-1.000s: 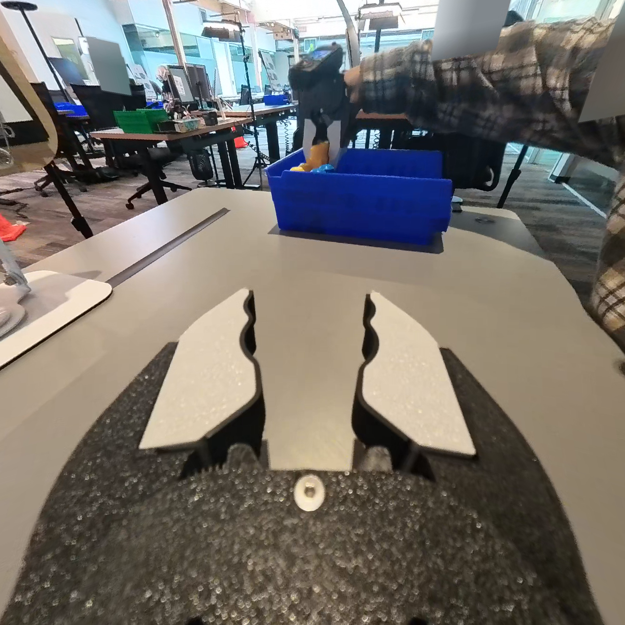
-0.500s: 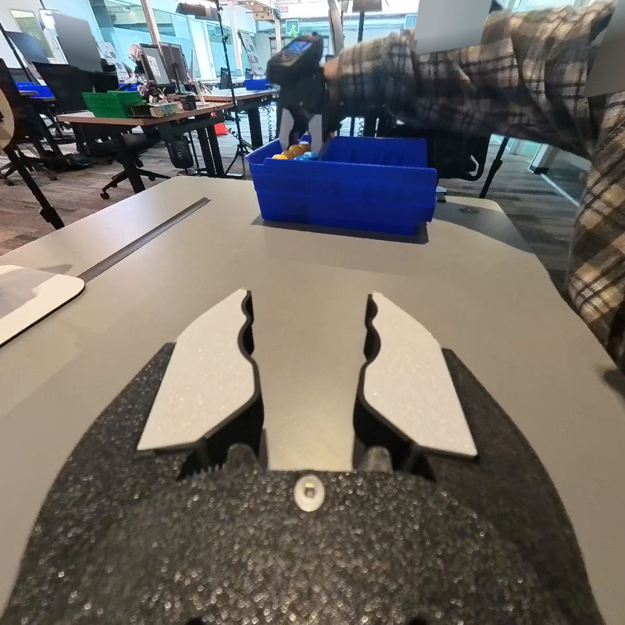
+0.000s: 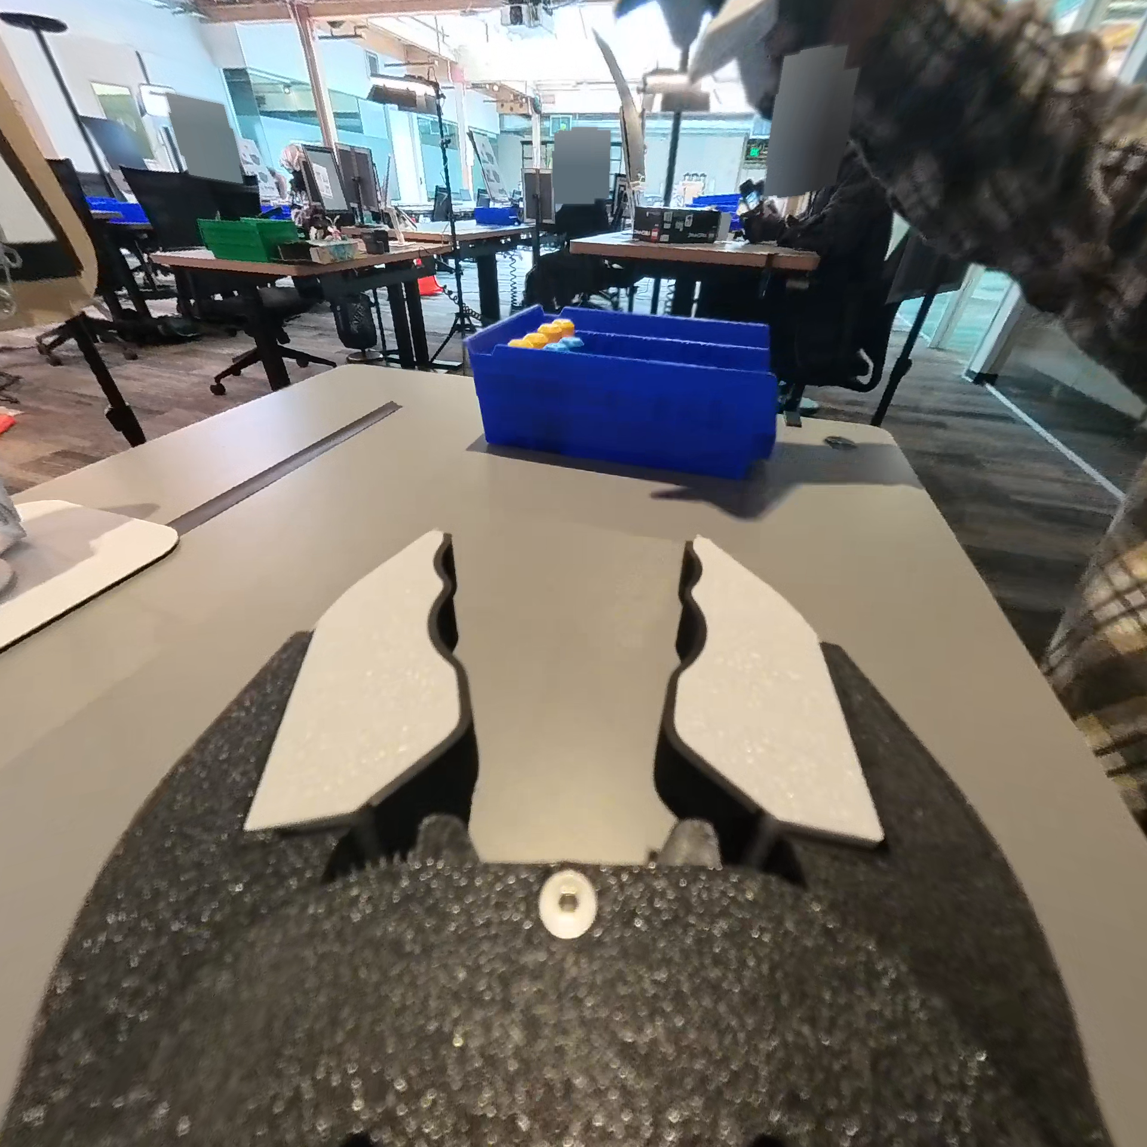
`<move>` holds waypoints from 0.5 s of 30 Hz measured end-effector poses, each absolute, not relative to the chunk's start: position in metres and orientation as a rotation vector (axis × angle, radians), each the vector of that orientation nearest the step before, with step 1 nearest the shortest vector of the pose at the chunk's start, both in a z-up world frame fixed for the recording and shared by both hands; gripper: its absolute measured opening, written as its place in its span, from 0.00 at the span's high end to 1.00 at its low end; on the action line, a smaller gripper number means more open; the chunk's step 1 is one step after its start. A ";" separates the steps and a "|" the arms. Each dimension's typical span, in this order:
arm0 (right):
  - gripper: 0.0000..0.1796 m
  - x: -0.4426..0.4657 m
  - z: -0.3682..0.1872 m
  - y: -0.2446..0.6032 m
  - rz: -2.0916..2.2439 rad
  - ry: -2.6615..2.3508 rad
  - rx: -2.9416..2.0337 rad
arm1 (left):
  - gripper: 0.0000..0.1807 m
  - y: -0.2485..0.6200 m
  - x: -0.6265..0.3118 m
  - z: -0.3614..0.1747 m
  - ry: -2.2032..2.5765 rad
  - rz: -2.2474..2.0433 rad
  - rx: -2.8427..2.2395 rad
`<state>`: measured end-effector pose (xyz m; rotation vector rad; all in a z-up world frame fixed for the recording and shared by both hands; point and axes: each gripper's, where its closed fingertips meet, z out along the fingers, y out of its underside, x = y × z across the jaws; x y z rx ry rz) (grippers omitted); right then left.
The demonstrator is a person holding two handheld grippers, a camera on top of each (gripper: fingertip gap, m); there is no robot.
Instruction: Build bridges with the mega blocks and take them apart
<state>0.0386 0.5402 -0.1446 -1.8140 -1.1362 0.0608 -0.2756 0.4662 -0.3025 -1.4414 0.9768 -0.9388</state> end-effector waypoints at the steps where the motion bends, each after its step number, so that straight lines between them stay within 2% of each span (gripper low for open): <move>1: 0.52 0.018 -0.143 0.526 0.142 -1.079 -1.788 | 0.62 0.466 -0.277 -0.301 0.972 -0.931 -1.445; 5: 0.60 -0.063 -0.162 0.477 0.542 -0.908 -1.684 | 0.62 0.466 -0.288 -0.287 0.912 -0.930 -1.436; 8: 0.66 -0.113 -0.203 0.460 0.763 -0.843 -1.625 | 0.62 0.464 -0.305 -0.272 0.839 -0.920 -1.415; 15: 0.65 -0.185 -0.298 0.481 0.818 -0.818 -1.584 | 0.63 0.436 -0.398 -0.238 0.733 -0.767 -1.469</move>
